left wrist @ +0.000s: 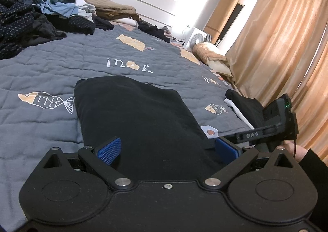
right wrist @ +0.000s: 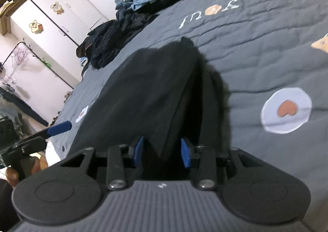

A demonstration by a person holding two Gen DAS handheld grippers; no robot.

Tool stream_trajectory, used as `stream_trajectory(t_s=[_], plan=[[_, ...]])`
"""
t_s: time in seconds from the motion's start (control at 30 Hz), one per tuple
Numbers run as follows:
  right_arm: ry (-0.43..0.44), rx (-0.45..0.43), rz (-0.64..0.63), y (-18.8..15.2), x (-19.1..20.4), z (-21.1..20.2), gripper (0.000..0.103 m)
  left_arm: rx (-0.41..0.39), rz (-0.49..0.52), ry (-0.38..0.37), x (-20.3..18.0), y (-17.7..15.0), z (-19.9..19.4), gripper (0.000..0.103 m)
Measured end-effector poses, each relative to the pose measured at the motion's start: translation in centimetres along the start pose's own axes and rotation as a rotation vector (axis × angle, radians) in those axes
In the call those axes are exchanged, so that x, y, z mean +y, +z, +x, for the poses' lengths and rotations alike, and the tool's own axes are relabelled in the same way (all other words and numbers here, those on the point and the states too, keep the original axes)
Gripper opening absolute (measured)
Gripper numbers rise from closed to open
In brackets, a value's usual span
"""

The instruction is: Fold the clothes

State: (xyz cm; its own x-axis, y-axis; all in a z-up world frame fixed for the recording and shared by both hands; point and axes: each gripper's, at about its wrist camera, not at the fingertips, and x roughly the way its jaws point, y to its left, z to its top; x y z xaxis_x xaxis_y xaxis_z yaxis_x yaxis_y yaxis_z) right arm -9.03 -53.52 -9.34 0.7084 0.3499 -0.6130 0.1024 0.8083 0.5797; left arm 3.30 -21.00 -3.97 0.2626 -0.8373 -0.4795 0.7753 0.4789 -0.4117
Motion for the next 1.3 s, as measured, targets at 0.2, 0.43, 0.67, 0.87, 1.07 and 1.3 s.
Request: stream_trajectory(t_s=[0.2,0.43,0.67,0.87,1.07,1.3], plan=[[-0.028,-0.096,-0.023,0.3,0.8,-1.5,0.014,0.002,0.004,0.002,-0.1,0.0,0.2,0.099],[-0.097,-0.037,-0.154,0.2,1.6,-0.4,0.019,0.006,0.010,0.000,-0.1,-0.1,0.2,0.099],[-0.038,-0.133,0.022,2.2,-1.3,-2.2,0.037,0.002,0.003,0.004,-0.1,-0.1,0.1,0.099],[0.003,-0.237,0.140,4.2,-2.9,-1.1,0.038,-0.001,-0.009,0.013,0.1,0.0,0.0,0.100],[0.021,-0.225,0.177,5.4,-3.3,2.1,0.039,0.004,-0.020,0.014,0.3,0.0,-0.1,0.100],[0.043,-0.166,0.211,7.1,-4.1,5.0,0.048,0.007,-0.032,0.025,1.1,0.0,-0.5,0.100]])
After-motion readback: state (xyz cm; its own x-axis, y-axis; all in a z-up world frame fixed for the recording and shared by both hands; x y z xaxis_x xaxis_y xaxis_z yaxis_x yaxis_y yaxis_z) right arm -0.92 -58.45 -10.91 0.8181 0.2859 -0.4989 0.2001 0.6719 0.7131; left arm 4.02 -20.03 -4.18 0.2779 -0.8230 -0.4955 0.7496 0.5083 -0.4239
